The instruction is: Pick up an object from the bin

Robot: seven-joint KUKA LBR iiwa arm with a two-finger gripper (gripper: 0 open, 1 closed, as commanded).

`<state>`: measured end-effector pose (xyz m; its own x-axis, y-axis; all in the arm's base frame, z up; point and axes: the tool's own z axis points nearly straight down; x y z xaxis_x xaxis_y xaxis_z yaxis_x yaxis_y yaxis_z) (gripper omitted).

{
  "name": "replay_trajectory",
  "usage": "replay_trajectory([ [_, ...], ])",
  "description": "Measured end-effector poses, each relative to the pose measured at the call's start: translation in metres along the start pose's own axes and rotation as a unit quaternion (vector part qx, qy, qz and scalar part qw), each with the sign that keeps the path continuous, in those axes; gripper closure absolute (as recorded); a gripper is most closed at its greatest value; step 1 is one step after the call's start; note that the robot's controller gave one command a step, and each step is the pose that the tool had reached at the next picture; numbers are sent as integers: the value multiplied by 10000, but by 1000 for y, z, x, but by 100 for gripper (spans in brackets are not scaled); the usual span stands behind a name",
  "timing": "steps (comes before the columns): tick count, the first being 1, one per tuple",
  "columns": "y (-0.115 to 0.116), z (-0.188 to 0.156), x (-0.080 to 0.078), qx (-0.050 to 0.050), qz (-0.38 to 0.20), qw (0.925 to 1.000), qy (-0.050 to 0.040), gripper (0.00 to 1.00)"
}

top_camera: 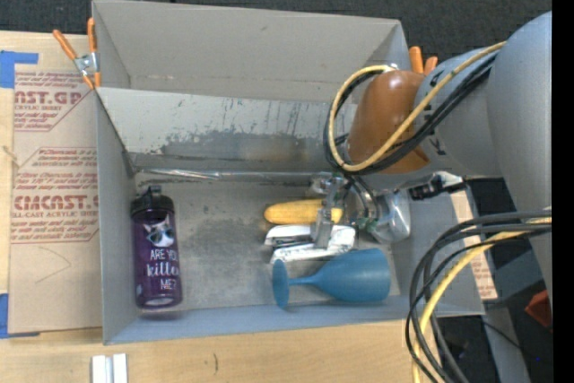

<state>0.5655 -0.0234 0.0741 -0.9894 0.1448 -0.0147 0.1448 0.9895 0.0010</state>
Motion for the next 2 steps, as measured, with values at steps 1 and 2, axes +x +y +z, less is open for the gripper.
replay_trajectory([
  [1, 2, -42, 3, 3, -108, 9999, 2, 100],
  [2, 0, -60, -3, -2, -195, 9998, -60, 100],
])
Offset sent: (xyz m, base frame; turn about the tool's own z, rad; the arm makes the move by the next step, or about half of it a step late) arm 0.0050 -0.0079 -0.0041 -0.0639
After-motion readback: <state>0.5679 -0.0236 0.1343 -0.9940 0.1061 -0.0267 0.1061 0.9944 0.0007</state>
